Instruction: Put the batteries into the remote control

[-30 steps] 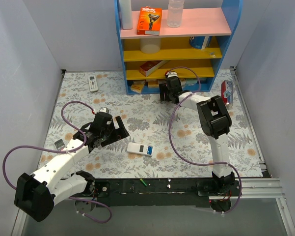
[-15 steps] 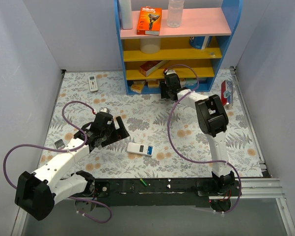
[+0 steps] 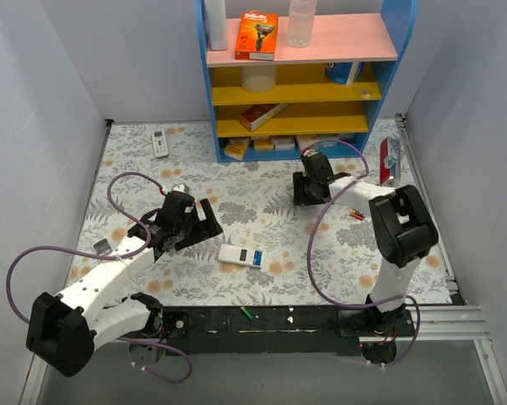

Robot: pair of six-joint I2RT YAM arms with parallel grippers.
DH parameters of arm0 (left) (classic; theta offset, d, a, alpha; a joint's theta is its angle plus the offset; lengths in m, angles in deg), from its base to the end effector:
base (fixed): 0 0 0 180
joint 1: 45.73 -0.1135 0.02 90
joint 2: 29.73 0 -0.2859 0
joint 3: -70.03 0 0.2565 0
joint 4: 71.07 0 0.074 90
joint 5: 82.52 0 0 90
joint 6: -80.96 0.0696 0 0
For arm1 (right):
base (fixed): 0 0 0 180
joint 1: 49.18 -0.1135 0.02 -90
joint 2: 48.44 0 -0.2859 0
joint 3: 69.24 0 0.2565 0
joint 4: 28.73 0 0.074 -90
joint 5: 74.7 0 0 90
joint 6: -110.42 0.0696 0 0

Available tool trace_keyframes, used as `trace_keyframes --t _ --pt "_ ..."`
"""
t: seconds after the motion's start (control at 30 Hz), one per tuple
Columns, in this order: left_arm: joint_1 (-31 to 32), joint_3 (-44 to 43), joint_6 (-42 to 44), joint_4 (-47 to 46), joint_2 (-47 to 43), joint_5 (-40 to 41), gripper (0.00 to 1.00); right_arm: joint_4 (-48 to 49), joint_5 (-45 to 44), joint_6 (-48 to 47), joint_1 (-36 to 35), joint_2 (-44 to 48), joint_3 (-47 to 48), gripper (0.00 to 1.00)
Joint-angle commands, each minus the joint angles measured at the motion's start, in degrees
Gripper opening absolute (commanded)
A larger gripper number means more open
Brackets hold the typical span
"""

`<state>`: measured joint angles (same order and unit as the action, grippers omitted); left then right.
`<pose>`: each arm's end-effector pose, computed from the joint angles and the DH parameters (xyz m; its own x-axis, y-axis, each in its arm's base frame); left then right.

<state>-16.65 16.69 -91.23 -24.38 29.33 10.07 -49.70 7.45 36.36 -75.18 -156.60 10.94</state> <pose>0.1901 -0.1021 0.2194 -0.5513 -0.8259 -0.1184 -0.6234 0.5020 -0.5995 0.3902 0.1797 0.1570 -0.7489 -0.0626 -0.6598 -0.1539 0.9847 0.0813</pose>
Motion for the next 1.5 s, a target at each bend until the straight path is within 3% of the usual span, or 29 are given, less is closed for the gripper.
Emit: trace_keyframes --t 0.0,0.27,0.43,0.6,0.87,1.2,1.33,1.43,1.47 --pt "0.19 -0.97 1.51 -2.58 0.52 1.02 0.95 -11.97 4.87 7.25 -1.24 9.44 -12.56 0.48" --pt "0.19 -0.71 1.86 -5.31 2.19 -0.83 0.95 -16.81 7.15 12.97 -5.29 22.63 -25.07 0.59" --pt "0.19 -0.44 1.95 -5.57 1.84 -1.27 0.95 -17.34 9.53 14.38 -6.69 24.84 -27.45 0.69" --pt "0.10 0.00 1.86 -5.22 0.96 -1.45 0.95 -18.13 11.46 14.38 -7.40 25.72 -28.42 0.71" --pt "0.10 0.52 1.77 -4.52 -0.27 -1.01 0.95 -20.51 15.41 13.50 -10.21 26.77 -27.10 0.71" --pt "0.19 0.35 1.60 -3.81 -0.80 -0.57 0.95 -12.07 19.10 11.74 -16.00 19.31 -21.05 0.70" --pt "0.19 0.35 1.60 -3.29 -1.32 -0.04 0.95 -12.51 21.65 8.24 -18.30 16.76 -16.74 0.71" --pt "0.10 0.35 1.51 -2.93 -1.67 0.22 0.95 -16.36 23.77 1.48 -18.47 17.28 -14.19 0.70" --pt "0.19 0.35 1.51 -2.67 -1.76 0.57 0.95 -17.86 23.33 -4.55 -18.47 18.41 -13.22 0.70"
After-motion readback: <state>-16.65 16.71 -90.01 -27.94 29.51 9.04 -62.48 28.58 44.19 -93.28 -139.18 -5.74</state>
